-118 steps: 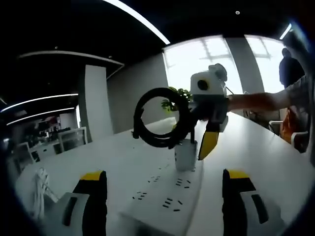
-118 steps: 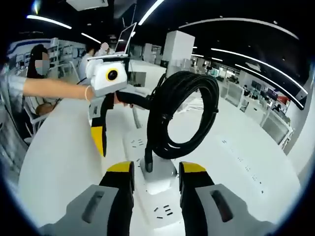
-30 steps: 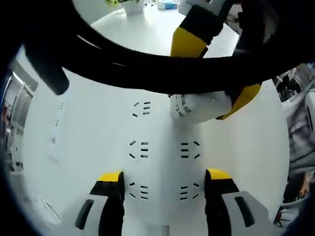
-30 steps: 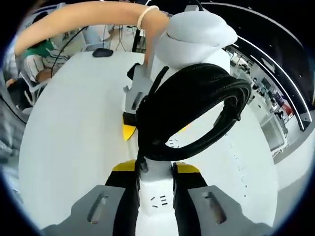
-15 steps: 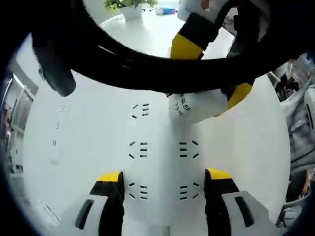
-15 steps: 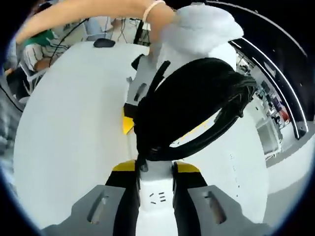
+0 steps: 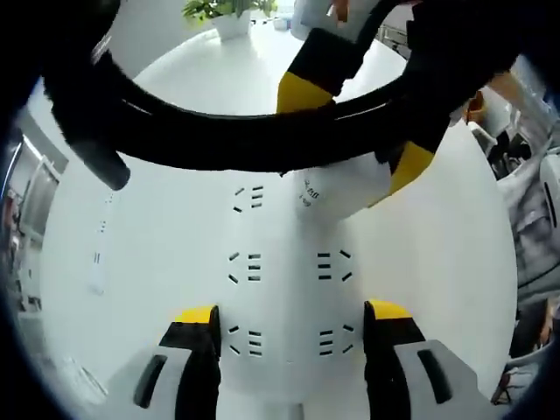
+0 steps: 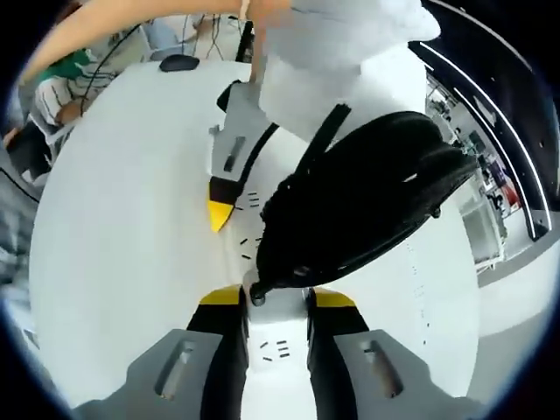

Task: Straighten the power strip on the desk, plug the charger into it

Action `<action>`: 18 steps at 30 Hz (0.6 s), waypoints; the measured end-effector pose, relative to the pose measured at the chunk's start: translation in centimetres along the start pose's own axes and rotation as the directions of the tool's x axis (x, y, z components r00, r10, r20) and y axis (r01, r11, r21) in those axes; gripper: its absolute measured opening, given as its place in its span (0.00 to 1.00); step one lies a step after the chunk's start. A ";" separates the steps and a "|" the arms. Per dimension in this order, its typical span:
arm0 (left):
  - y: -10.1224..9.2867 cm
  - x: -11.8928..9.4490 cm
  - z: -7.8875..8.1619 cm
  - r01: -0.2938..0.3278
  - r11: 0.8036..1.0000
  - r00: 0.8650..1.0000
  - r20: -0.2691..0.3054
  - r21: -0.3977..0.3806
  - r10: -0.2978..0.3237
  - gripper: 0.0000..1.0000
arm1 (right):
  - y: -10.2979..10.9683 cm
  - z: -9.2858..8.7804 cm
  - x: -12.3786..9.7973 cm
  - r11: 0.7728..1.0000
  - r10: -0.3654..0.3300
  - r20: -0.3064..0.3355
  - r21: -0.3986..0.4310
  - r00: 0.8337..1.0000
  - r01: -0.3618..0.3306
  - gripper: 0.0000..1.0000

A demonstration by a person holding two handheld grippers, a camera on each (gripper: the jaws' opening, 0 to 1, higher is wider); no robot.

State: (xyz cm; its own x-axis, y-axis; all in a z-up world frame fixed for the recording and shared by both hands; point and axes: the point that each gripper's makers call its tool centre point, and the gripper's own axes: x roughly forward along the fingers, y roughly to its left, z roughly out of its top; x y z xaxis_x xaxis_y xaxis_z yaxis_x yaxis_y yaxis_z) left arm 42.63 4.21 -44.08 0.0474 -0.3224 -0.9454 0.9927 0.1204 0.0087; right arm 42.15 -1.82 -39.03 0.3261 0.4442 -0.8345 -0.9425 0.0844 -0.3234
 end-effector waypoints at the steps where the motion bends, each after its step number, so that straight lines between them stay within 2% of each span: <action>1: 0.0 0.0 0.0 0.000 1.000 1.000 -0.002 0.000 0.000 0.65 | 0.1 -0.2 0.1 1.000 0.008 -0.007 0.003 1.000 -0.008 0.23; 5: -0.2 0.1 0.1 0.001 1.000 1.000 -0.004 0.001 -0.001 0.65 | 0.3 -0.5 0.2 1.000 0.012 -0.027 -0.010 1.000 -0.012 0.23; 9: 0.0 0.0 0.0 0.002 1.000 1.000 -0.006 0.000 -0.002 0.65 | 0.3 -0.7 0.2 0.996 -0.059 -0.083 -0.065 0.995 0.054 0.23; 12: -0.2 0.0 0.0 0.002 1.000 1.000 -0.010 0.000 -0.002 0.65 | 0.3 -0.8 0.2 0.997 -0.065 -0.080 -0.055 0.995 0.060 0.23; 15: -0.4 0.0 0.1 0.003 1.000 1.000 -0.008 -0.001 -0.003 0.66 | 0.4 -0.8 0.2 0.992 -0.102 -0.092 -0.079 0.991 0.095 0.24; 18: -0.4 0.0 0.1 0.006 1.000 1.000 -0.003 -0.004 -0.006 0.66 | 0.3 -0.9 0.2 0.993 -0.096 -0.099 -0.080 0.990 0.088 0.24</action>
State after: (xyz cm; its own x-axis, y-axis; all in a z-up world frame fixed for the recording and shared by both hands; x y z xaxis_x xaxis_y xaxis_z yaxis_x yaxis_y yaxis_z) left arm 42.21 4.08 -44.07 0.0410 -0.3204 -0.9464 0.9925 0.1225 0.0015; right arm 42.03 -2.47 -39.66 0.4209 0.3435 -0.8395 -0.9011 0.0516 -0.4306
